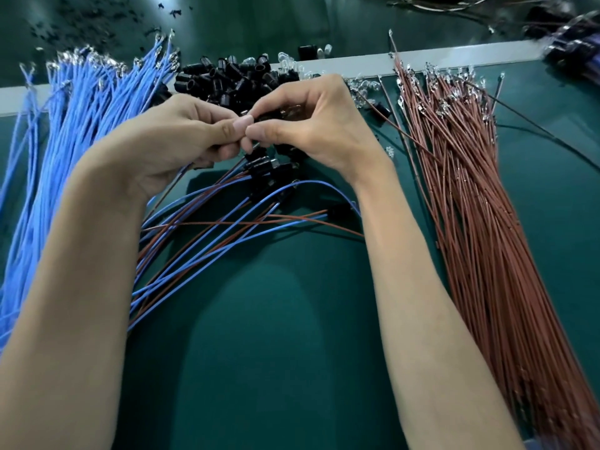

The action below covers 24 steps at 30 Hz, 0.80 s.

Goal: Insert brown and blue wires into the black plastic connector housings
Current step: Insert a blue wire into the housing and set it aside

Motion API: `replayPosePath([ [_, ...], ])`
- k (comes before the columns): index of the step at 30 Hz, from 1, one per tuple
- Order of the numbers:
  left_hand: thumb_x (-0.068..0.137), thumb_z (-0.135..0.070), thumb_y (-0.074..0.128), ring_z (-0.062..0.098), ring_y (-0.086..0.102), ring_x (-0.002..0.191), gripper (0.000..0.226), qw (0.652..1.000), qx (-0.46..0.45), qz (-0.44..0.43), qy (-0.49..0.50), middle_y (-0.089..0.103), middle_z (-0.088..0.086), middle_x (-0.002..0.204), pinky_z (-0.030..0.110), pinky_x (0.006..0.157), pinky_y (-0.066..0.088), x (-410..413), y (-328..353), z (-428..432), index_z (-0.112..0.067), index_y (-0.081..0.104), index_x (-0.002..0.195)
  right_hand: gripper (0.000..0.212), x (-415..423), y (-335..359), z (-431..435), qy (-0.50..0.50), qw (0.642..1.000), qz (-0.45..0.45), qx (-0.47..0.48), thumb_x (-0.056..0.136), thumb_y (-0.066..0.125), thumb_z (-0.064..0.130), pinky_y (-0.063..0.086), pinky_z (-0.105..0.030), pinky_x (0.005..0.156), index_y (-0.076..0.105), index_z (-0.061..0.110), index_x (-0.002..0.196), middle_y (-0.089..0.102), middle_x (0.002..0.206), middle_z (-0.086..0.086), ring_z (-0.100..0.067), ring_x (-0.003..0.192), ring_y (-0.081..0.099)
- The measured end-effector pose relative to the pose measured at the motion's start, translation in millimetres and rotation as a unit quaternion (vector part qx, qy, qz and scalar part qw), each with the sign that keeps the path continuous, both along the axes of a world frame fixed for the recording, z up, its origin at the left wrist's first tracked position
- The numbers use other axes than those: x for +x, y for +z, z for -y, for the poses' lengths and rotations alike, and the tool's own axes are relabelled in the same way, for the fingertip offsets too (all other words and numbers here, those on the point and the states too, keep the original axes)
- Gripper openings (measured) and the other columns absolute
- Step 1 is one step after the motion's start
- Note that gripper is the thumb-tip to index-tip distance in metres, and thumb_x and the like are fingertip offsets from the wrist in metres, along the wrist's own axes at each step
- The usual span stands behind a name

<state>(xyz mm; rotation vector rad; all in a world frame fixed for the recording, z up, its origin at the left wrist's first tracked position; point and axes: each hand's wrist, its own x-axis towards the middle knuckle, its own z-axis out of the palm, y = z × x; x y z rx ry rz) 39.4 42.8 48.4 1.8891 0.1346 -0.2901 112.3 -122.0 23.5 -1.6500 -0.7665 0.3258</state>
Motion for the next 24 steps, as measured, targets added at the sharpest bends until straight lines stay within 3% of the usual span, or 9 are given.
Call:
replayPosePath([
  [3,0.076,-0.044,0.054,0.002,0.033,0.045,0.030,1.000,0.019,-0.014,-0.008,0.043,-0.012,0.044,0.008,0.044,0.026,0.8,-1.2,-2.5,-0.018,0.061,0.062,0.010,0.4,-1.0,2.7,-0.009,1.000,0.003,-0.010,0.073,0.080,0.007,0.052,-0.024,0.062,0.074,0.010,0.080,0.069,0.064,-0.001,-0.008,0.058,0.063],
  [7,0.075,-0.051,0.054,0.011,0.033,0.052,0.036,0.998,0.048,-0.032,-0.018,0.041,-0.010,0.048,0.014,0.050,0.025,1.6,-6.3,-8.0,-0.023,0.061,0.054,0.011,-1.6,-3.3,6.5,-0.022,0.999,0.017,-0.029,0.073,0.081,0.009,0.051,-0.023,0.061,0.074,0.006,0.082,0.069,0.066,-0.009,-0.007,0.059,0.061],
  [10,0.075,-0.057,0.053,0.033,0.026,0.062,0.039,0.996,0.064,-0.044,-0.039,0.039,-0.008,0.052,0.035,0.062,0.013,0.1,-8.4,-11.7,-0.023,0.061,0.058,0.011,-2.5,-4.1,8.4,-0.034,0.998,0.026,-0.034,0.073,0.081,0.009,0.050,-0.021,0.060,0.075,0.004,0.081,0.070,0.067,-0.012,-0.008,0.058,0.062],
  [13,0.074,-0.058,0.054,0.025,0.027,0.061,0.039,0.996,0.062,-0.048,-0.044,0.039,-0.005,0.052,0.027,0.062,0.024,-0.6,-6.1,-11.7,-0.023,0.060,0.058,0.009,-2.7,-4.2,8.5,-0.042,0.998,0.032,-0.033,0.073,0.080,0.008,0.051,-0.022,0.060,0.075,0.006,0.080,0.071,0.069,-0.012,-0.009,0.059,0.062],
  [14,0.073,-0.058,0.055,0.026,0.029,0.067,0.039,0.996,0.061,-0.051,-0.045,0.040,0.002,0.059,0.029,0.073,0.033,-0.5,-6.1,-11.5,-0.022,0.061,0.059,0.009,-2.9,-4.3,8.3,-0.044,0.998,0.028,-0.034,0.073,0.081,0.008,0.051,-0.022,0.061,0.075,0.006,0.080,0.072,0.071,-0.012,-0.009,0.061,0.063],
  [16,0.072,-0.056,0.056,0.025,0.033,0.077,0.038,0.996,0.056,-0.051,-0.038,0.040,0.012,0.072,0.039,0.092,0.036,-1.1,-7.3,-11.7,-0.021,0.062,0.059,0.011,-3.5,-4.2,8.1,-0.045,0.998,0.023,-0.042,0.072,0.081,0.009,0.050,-0.021,0.063,0.075,0.006,0.081,0.072,0.072,-0.008,-0.006,0.064,0.062],
  [19,0.073,-0.051,0.055,0.022,0.035,0.060,0.036,0.996,0.066,-0.043,-0.041,0.041,0.007,0.059,0.021,0.068,0.034,-2.1,-5.7,-11.2,-0.021,0.062,0.056,0.014,-4.9,-5.1,8.6,-0.041,0.998,0.014,-0.050,0.071,0.082,0.008,0.046,-0.014,0.064,0.075,0.004,0.083,0.069,0.070,0.003,0.001,0.063,0.060],
  [22,0.075,-0.052,0.055,0.031,0.033,0.061,0.035,0.993,0.097,-0.045,-0.055,0.045,-0.001,0.054,0.037,0.065,0.027,-2.6,-3.7,-14.2,-0.022,0.068,0.063,0.011,-6.9,-2.9,7.1,-0.030,0.998,-0.010,-0.063,0.073,0.080,0.005,0.052,-0.022,0.067,0.073,0.003,0.082,0.069,0.073,-0.003,-0.005,0.066,0.061],
  [24,0.076,-0.050,0.058,0.026,0.044,0.060,0.032,0.992,0.111,-0.035,-0.057,0.056,-0.004,0.054,0.033,0.065,0.036,-3.2,0.4,-12.6,-0.023,0.073,0.070,0.010,-7.1,0.6,7.4,-0.016,0.995,-0.011,-0.097,0.075,0.079,0.005,0.052,-0.024,0.069,0.072,0.004,0.083,0.068,0.075,-0.003,-0.006,0.067,0.060],
])
